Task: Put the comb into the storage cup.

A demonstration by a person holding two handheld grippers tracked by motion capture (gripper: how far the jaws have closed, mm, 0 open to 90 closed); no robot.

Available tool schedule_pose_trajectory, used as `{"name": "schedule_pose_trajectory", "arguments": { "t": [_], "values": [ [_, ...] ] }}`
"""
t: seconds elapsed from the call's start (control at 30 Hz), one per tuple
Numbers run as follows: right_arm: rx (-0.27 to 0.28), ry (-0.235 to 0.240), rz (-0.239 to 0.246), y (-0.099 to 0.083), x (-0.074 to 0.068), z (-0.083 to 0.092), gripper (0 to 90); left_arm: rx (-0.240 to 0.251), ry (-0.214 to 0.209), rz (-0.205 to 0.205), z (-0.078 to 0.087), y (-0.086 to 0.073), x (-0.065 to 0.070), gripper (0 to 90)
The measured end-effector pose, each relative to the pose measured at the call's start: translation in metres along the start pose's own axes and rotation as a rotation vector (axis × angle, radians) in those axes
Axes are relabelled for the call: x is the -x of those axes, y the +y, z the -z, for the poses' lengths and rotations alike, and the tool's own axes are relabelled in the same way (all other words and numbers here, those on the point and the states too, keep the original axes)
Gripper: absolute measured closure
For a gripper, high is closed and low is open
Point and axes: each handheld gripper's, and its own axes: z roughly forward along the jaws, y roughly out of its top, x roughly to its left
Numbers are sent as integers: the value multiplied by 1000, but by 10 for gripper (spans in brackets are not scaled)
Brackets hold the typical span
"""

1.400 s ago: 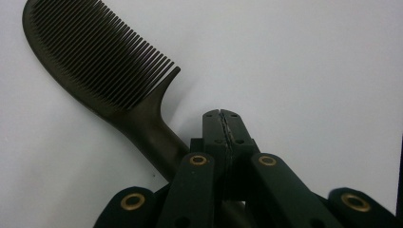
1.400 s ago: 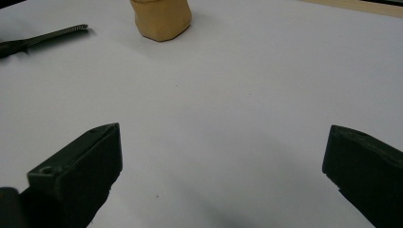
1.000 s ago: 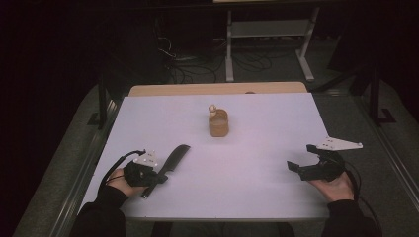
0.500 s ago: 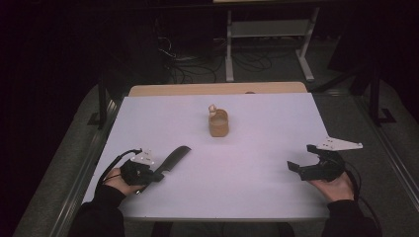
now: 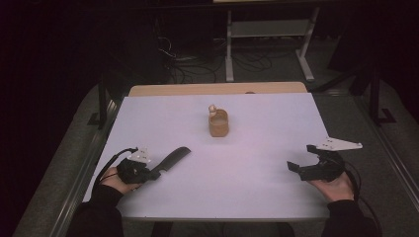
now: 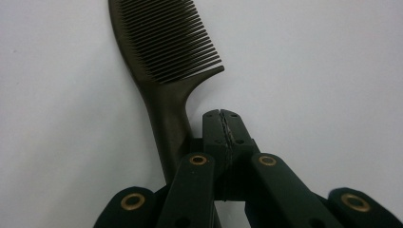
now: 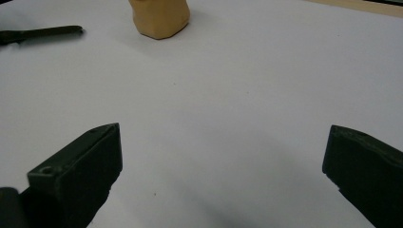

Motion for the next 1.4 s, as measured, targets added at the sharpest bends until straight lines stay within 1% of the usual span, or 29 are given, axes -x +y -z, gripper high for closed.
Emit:
{"name": "schedule_pose_trajectory", "arguments": {
  "t": [0.13, 0.23, 0.6, 0.77, 1.0, 1.1, 1.3, 1.4],
  "values": [
    [1, 0, 0, 0, 0, 0, 0, 1, 8, 14, 2, -3, -2, 900],
    [0, 0, 0, 0, 0, 0, 0, -1, 12, 13, 3, -3, -3, 900],
    [-3, 1, 0, 0, 0, 0, 0, -8, 48, 35, 9, -10, -9, 900],
    [-4, 1, 1, 0, 0, 0, 0, -2, 69, 48, 12, -14, -13, 900],
    [-5, 3, 1, 0, 0, -1, 0, 9, 85, 69, 16, -19, -16, 900],
    [-6, 4, 1, 0, 0, -1, 0, 8, 91, 71, 17, -20, -18, 900],
    [-10, 5, 2, 0, 0, -1, 0, 15, 108, 91, 21, -24, -21, 900],
    [-11, 5, 3, 0, 0, -2, 0, 16, 112, 91, 22, -24, -21, 900]
  ]
}}
